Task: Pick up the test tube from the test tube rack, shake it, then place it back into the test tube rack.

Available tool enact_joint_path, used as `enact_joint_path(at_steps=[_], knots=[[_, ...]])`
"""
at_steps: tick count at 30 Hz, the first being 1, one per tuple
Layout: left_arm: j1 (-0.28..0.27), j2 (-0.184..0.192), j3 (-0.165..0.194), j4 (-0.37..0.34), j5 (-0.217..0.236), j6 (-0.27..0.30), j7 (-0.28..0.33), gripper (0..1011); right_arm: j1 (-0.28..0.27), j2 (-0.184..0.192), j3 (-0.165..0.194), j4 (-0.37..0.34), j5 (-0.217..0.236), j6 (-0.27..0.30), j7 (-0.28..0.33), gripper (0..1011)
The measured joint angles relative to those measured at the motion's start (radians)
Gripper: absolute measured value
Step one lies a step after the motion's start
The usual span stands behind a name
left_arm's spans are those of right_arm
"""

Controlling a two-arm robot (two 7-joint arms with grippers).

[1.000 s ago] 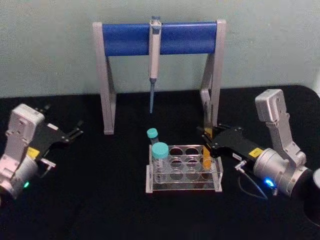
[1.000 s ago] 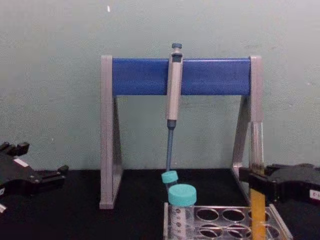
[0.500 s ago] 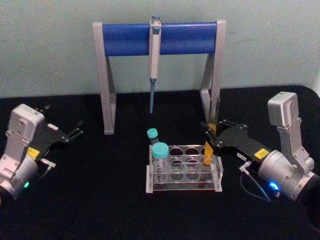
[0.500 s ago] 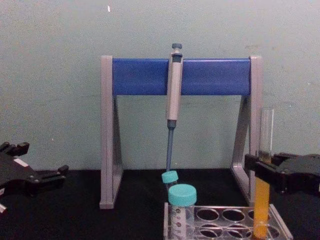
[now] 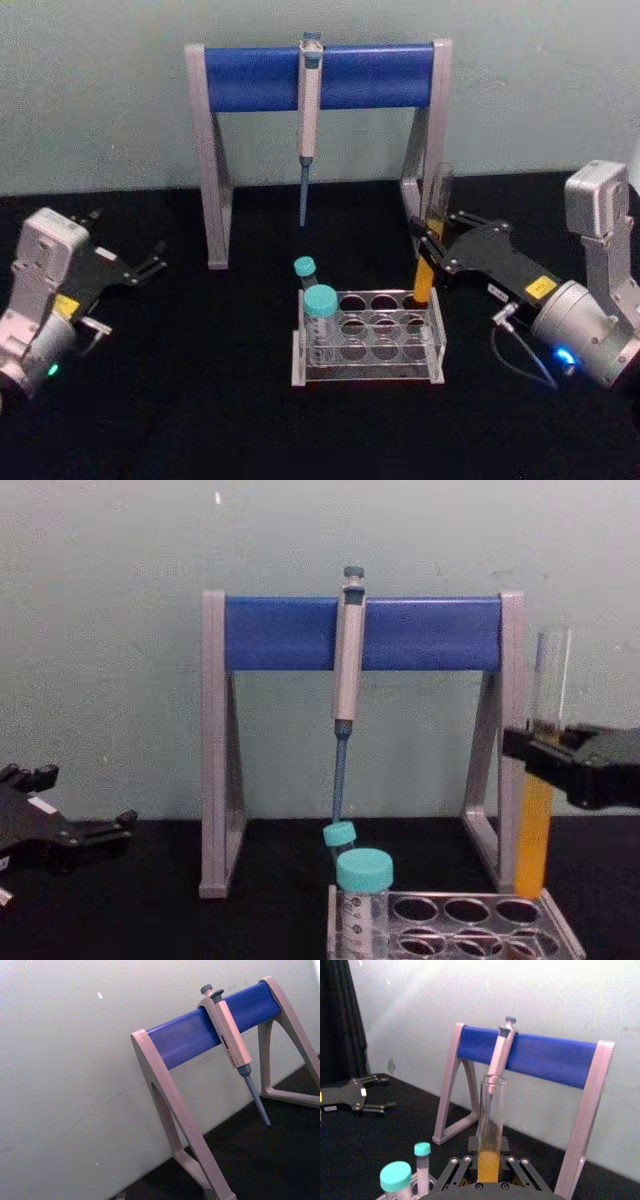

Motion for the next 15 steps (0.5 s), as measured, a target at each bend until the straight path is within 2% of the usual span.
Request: enact_joint_path(at_steps=[6,15], knots=[[0.000,0.000,0.000,0.000,0.000,0.000,0.000,1001,0.022,-0.001,-0.003,-0.005,0.004,-0.004,0.015,232],[0.000,0.000,0.000,0.000,0.000,0.000,0.000,1001,0.101,-0.029,-0.041,0.057,0.009,-0.004,0.041,232]])
